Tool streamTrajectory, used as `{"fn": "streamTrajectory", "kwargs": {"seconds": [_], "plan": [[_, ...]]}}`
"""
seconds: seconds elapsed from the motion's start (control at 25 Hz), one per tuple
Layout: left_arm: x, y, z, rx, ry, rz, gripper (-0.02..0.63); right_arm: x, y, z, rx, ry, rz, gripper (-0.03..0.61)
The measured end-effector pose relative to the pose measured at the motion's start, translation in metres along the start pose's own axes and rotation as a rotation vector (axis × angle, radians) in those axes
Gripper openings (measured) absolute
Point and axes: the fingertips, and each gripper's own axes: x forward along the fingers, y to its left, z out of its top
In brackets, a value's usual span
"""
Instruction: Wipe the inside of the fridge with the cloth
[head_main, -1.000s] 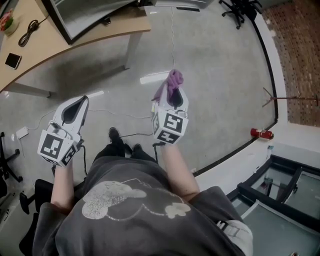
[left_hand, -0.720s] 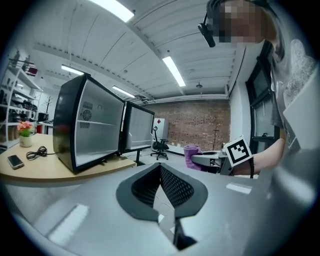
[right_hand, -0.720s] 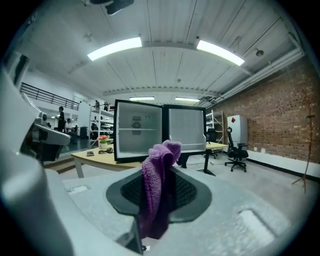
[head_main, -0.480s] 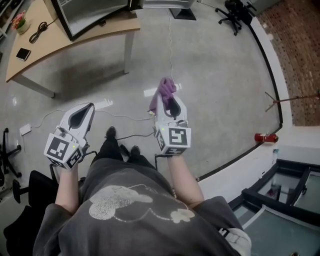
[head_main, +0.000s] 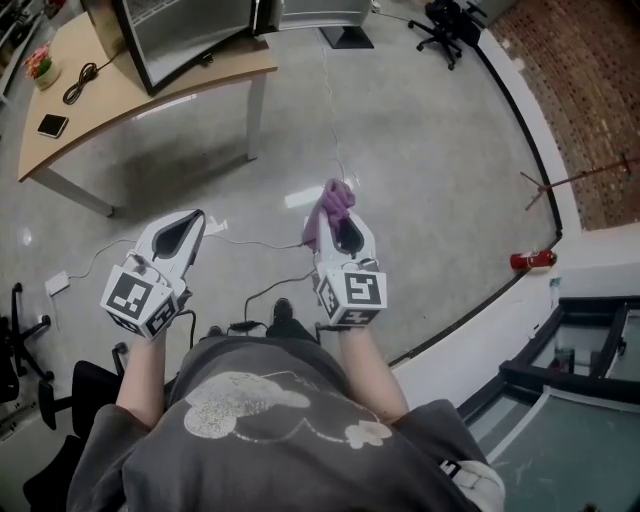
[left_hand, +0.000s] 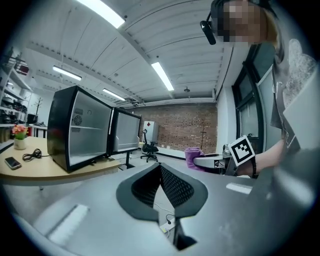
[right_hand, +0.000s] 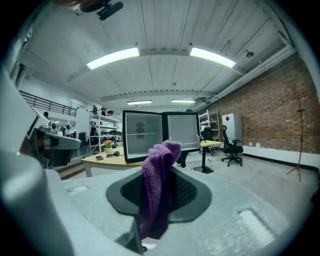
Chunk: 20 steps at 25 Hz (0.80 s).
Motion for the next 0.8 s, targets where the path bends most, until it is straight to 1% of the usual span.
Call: {"fn": "streamTrajectory", "kwargs": {"seconds": [0.12,0.24,0.4,0.6,0.8], "plan": [[-0.023,0.014,-0.005,-0.015,0.013,-0.014,0.017,0.0,0.034,-0.004,0.017,0.011,-0.018,0.086],[-0.047,0.03,-0.017,-0.019,0.001,-0.028,0.017,0.001,0.073,-0.007,0.004,0.019,-0.005,0.084],[-0.073,0.047,-0.023,-0.021,0.0,-0.028,0.017,0.005,0.113,-0.013,-0.004,0.041,0.015,0.08],[-0.104,0.053,-0.029,-0.03,-0.013,-0.024,0.017,0.001,0.145,-0.016,-0.037,0.045,0.029,0.078],[-0.131,0.049,-0.036,-0.033,-0.018,-0.026,0.017,-0.008,0.167,-0.021,-0.055,0.053,0.042,0.078]]}}
